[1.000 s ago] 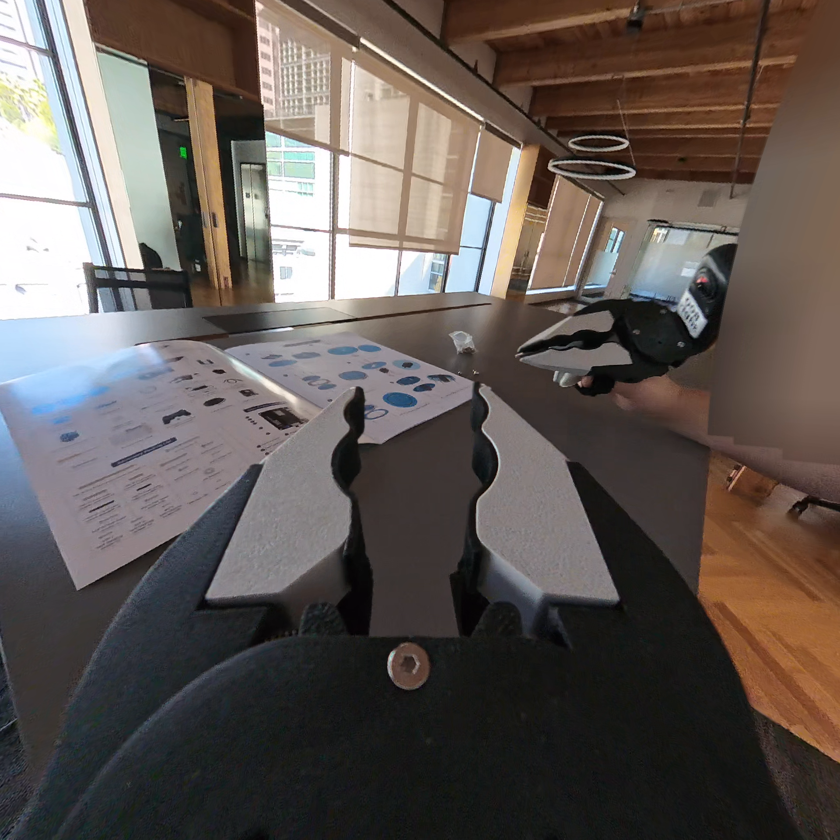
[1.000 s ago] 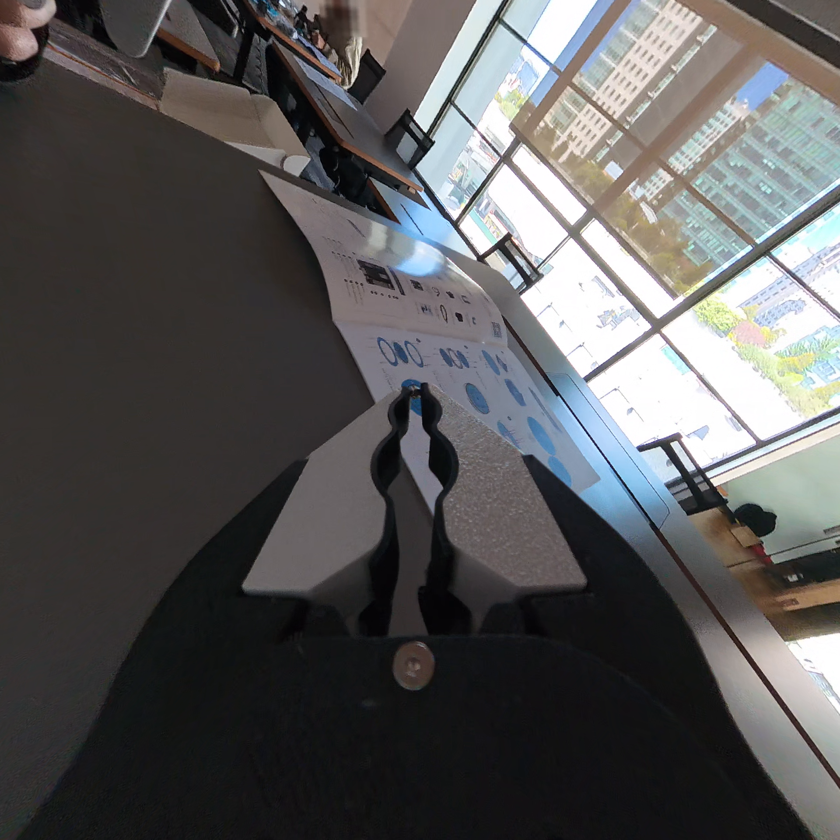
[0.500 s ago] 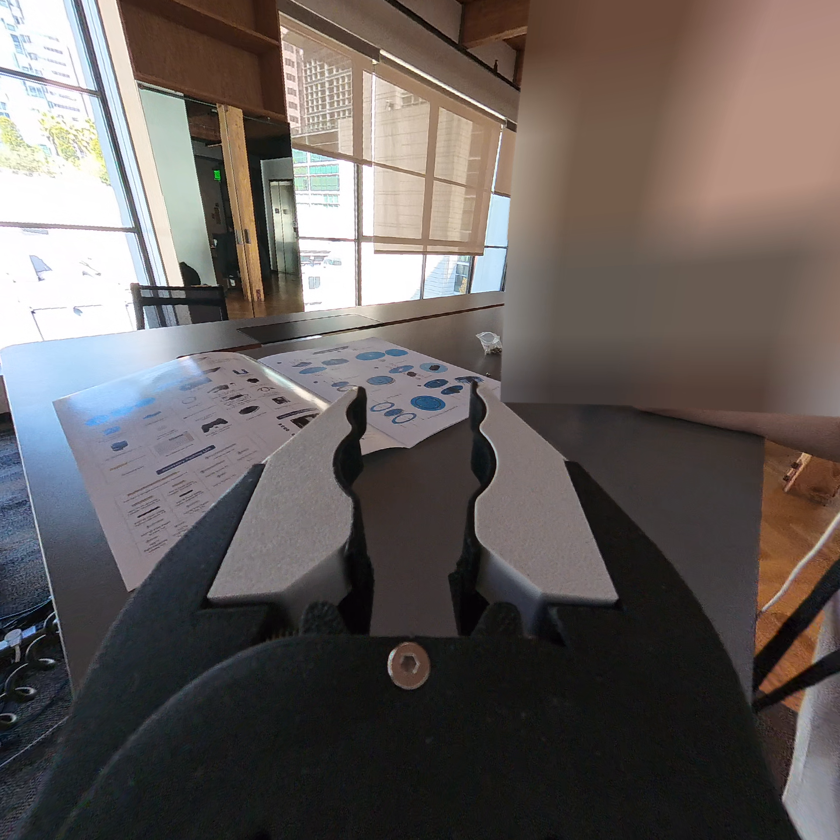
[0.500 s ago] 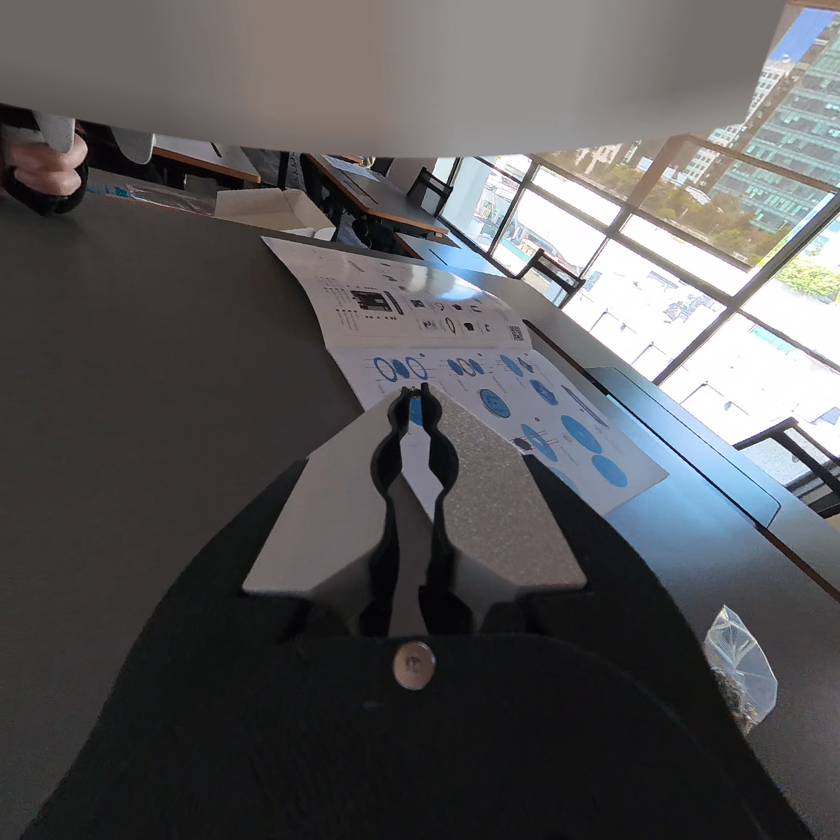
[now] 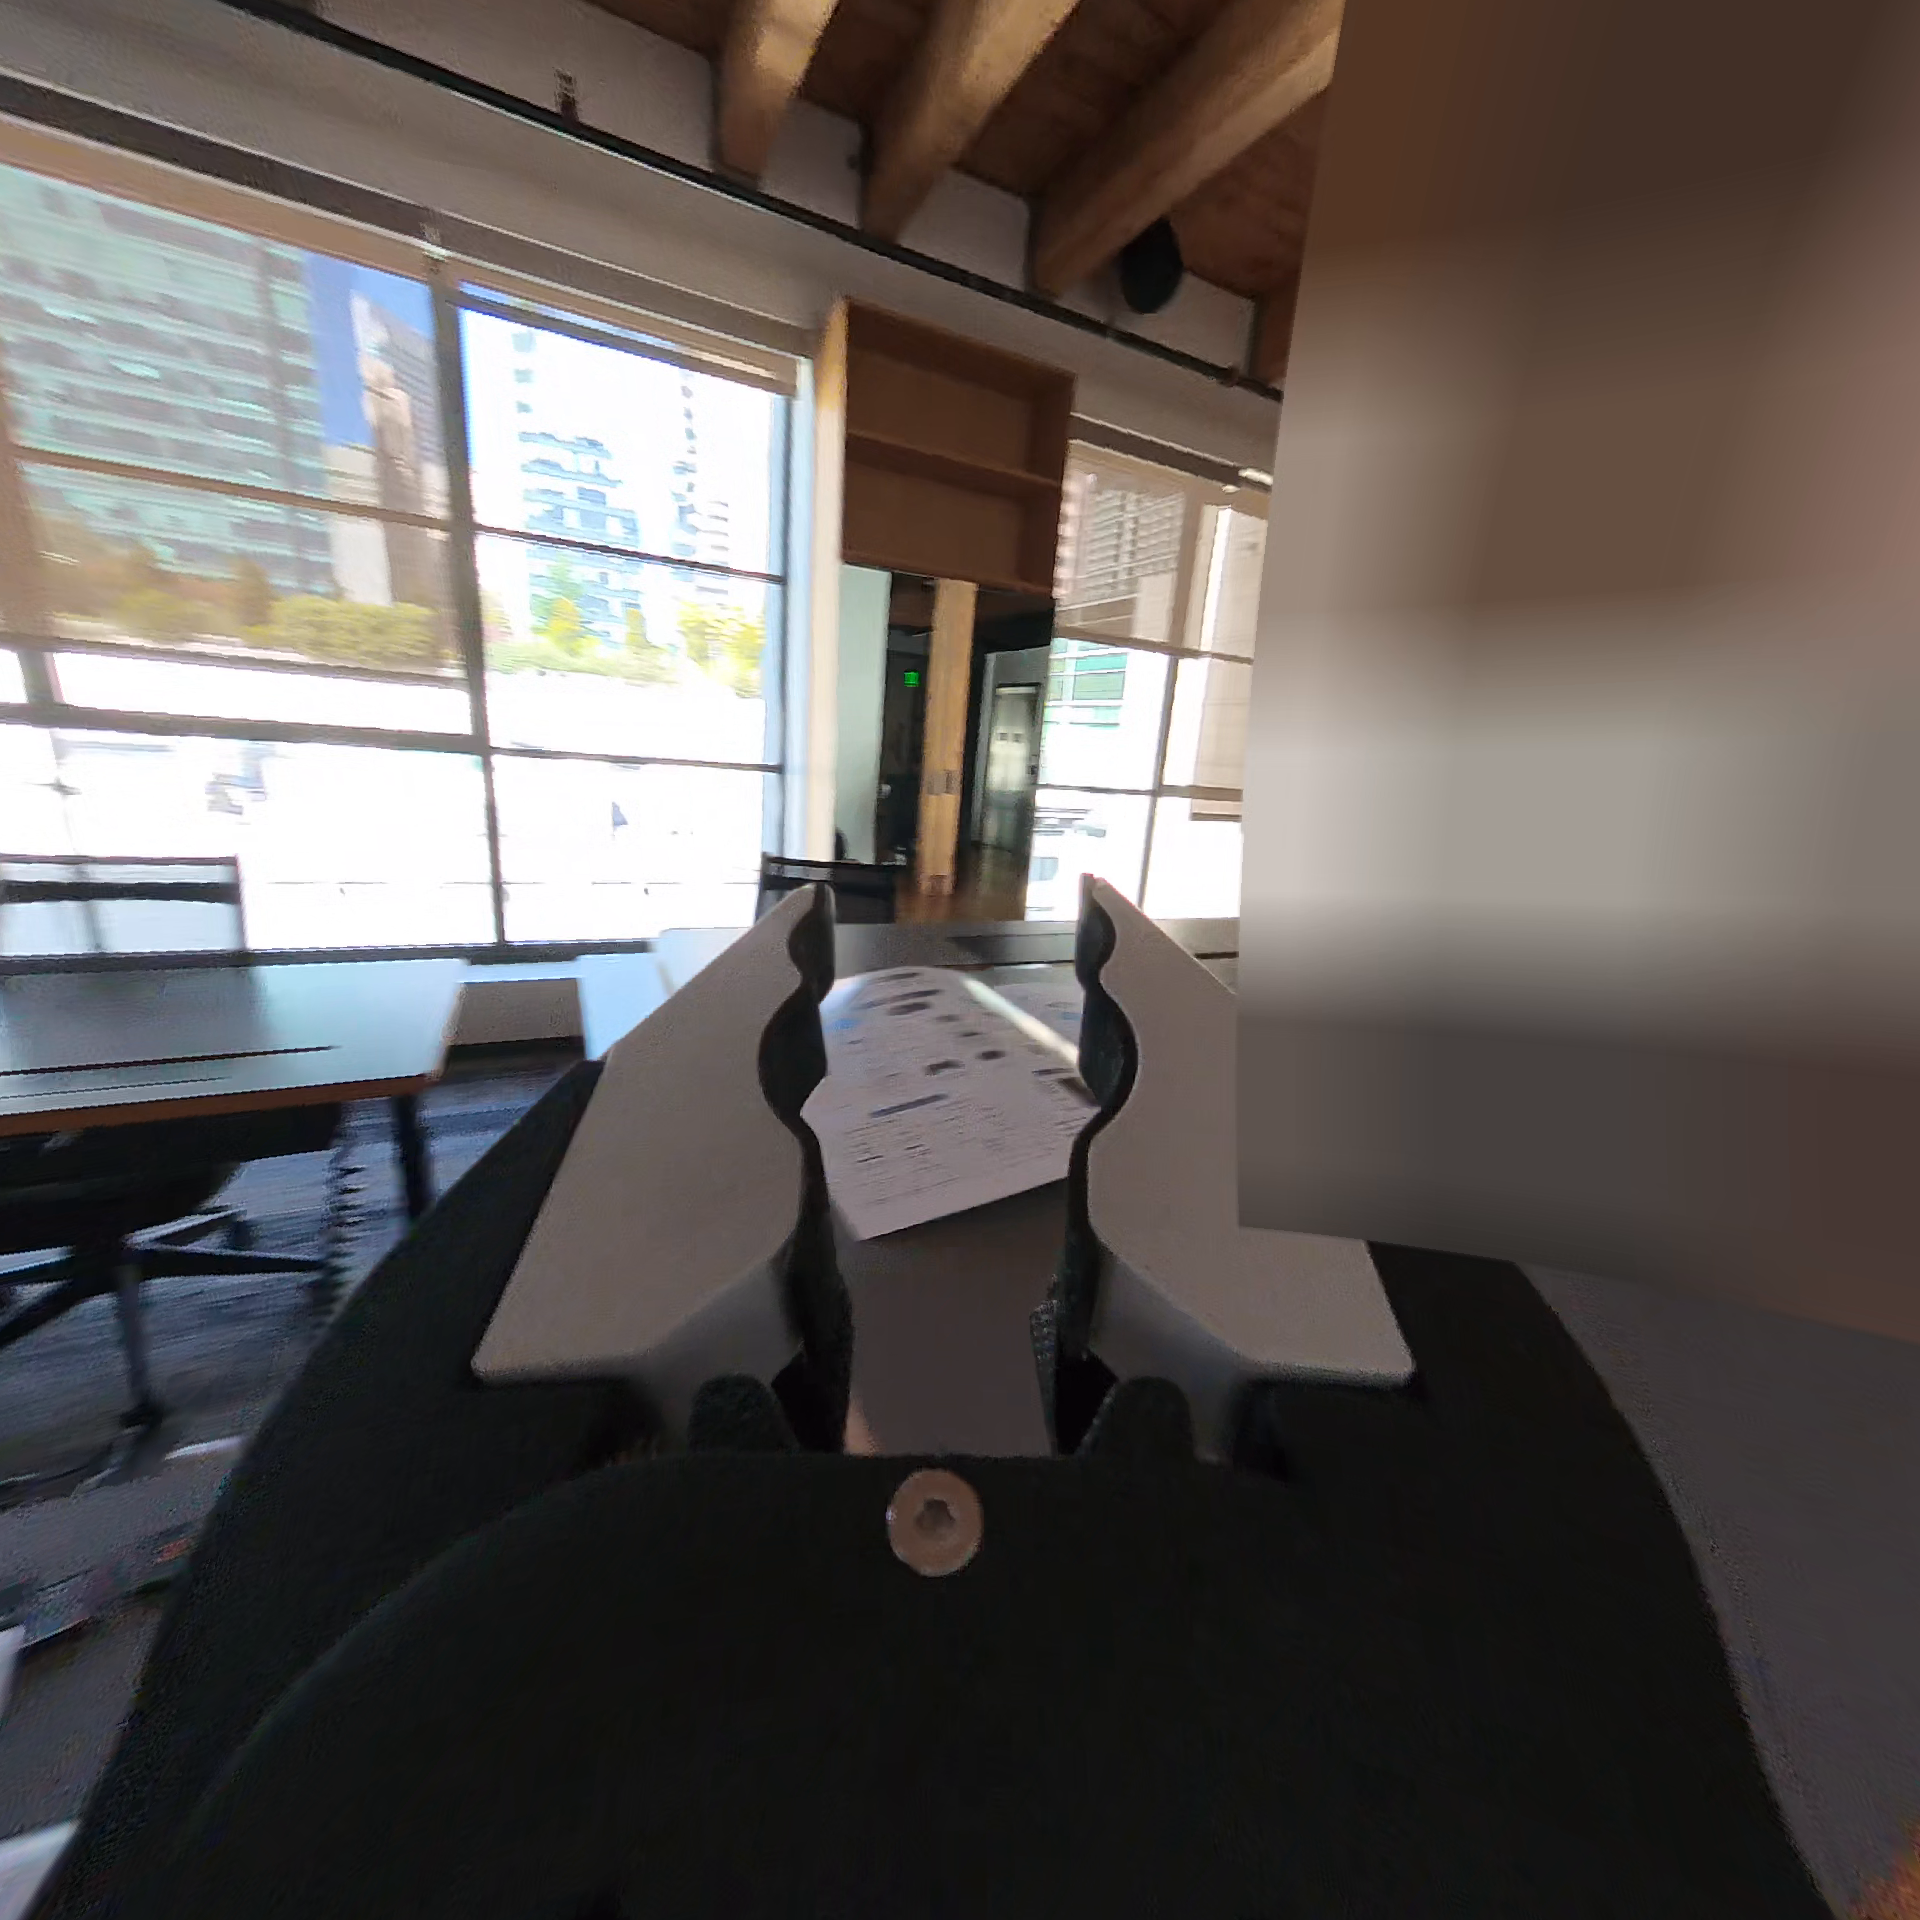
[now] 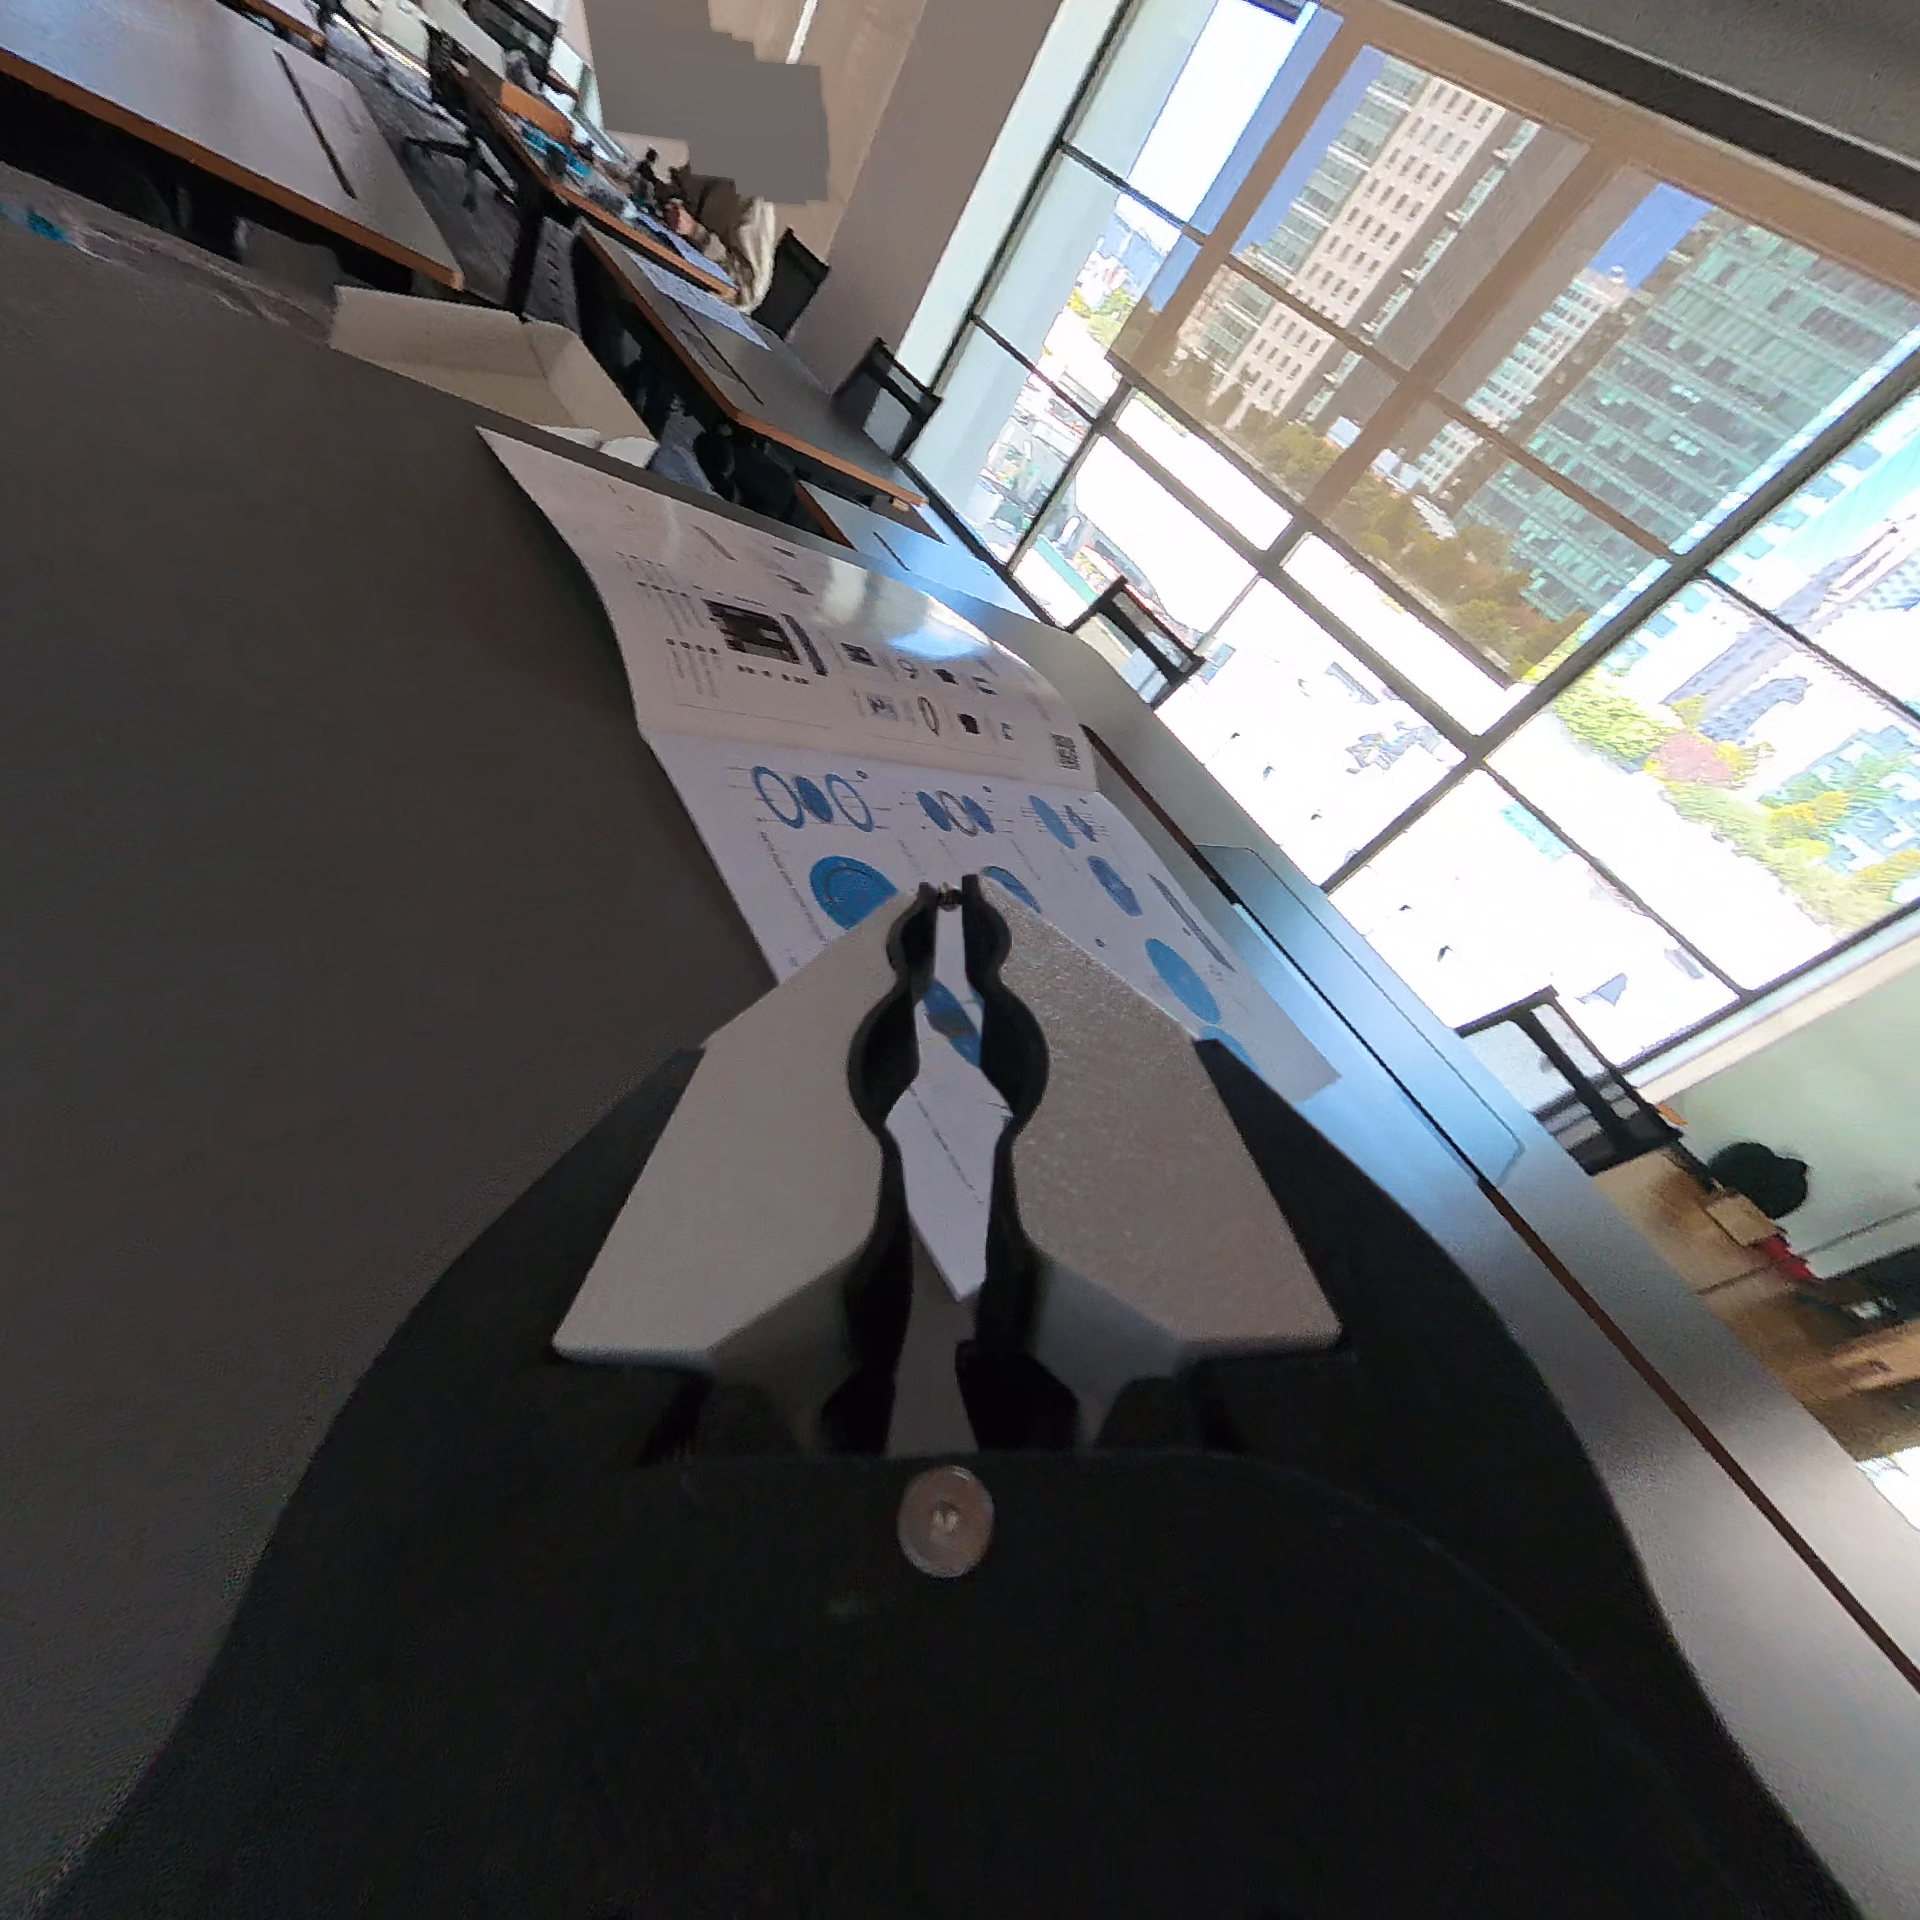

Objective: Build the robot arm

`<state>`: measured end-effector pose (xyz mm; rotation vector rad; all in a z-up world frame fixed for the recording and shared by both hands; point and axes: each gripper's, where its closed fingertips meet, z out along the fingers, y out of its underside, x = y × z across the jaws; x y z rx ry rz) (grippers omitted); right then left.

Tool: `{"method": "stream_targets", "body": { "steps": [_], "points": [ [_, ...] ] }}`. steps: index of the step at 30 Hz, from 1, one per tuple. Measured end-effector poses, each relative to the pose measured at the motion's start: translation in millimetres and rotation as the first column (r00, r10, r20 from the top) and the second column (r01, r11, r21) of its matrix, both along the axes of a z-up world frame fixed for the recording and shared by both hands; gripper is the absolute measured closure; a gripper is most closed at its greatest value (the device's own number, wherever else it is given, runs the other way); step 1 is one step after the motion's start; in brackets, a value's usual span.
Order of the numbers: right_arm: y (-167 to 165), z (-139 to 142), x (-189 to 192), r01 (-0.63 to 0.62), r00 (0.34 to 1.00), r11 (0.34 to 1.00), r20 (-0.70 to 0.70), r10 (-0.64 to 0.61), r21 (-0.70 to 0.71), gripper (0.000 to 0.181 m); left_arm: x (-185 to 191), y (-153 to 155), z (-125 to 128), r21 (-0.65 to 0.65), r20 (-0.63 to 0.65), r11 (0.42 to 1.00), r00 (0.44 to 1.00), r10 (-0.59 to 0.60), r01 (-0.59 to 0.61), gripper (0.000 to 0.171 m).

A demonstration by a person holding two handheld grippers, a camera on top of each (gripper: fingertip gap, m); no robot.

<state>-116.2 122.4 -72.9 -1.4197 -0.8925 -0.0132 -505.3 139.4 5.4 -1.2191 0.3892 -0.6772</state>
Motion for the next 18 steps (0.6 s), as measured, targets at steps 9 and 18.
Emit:
{"method": "stream_targets", "body": {
  "steps": [9,18],
  "points": [
    [6.0,29.1,-27.5,0.255,0.957,0.966,-0.152,-0.245,0.046,0.178,-250.0,2.1,-146.0,-0.262,-0.259,0.875,0.903,0.342,-0.406,0.125],
    [28.3,24.8,-118.3,0.449,0.868,0.893,-0.239,-0.435,0.006,0.178,-323.5,121.6,-428.4,-0.477,-0.489,0.816,0.870,0.063,-0.327,0.128]
  ]
}}
